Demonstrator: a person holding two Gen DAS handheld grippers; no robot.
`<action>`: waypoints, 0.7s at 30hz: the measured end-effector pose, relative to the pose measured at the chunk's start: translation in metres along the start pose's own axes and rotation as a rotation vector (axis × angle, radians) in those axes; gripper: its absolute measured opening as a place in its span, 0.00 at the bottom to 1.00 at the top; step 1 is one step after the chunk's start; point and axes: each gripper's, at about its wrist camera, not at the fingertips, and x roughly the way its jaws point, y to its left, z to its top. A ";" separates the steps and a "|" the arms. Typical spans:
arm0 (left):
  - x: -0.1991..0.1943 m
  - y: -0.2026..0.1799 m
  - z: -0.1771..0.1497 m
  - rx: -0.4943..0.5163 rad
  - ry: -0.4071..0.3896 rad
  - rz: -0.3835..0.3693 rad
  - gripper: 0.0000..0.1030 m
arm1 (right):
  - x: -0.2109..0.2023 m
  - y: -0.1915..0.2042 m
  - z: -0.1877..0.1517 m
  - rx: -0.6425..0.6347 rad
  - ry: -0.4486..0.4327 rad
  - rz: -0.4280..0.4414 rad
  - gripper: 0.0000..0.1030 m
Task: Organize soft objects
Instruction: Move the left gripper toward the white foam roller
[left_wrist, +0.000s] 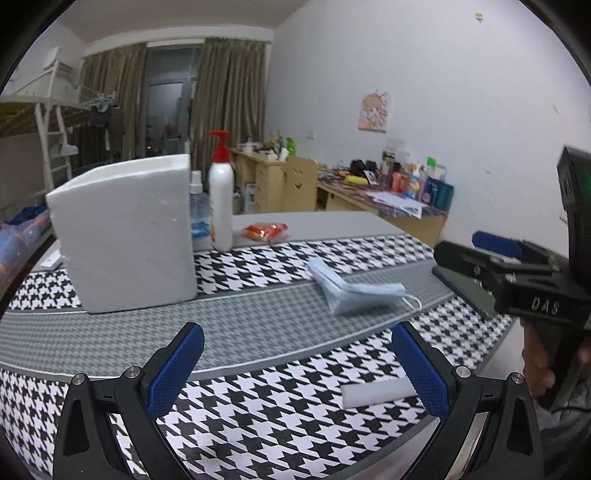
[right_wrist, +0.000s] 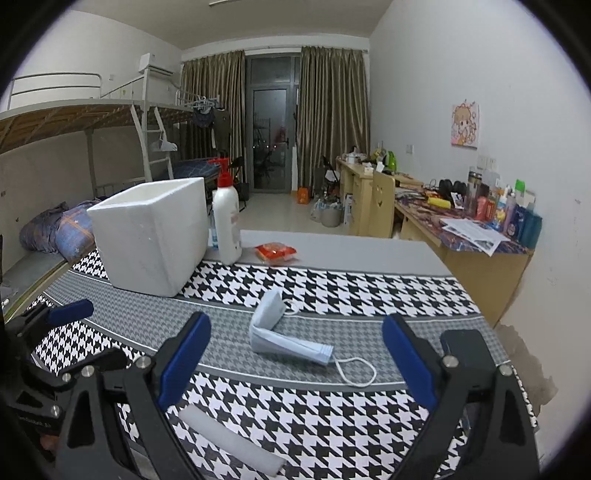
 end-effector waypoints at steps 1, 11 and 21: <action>0.002 -0.002 -0.001 0.012 0.007 -0.005 0.99 | 0.001 -0.001 0.000 0.001 0.003 0.002 0.93; 0.019 -0.016 0.002 0.120 0.081 -0.117 0.99 | 0.000 -0.006 -0.008 -0.021 0.007 -0.001 0.93; 0.046 -0.028 -0.004 0.216 0.208 -0.236 0.99 | -0.003 -0.020 -0.015 0.010 0.038 0.007 0.93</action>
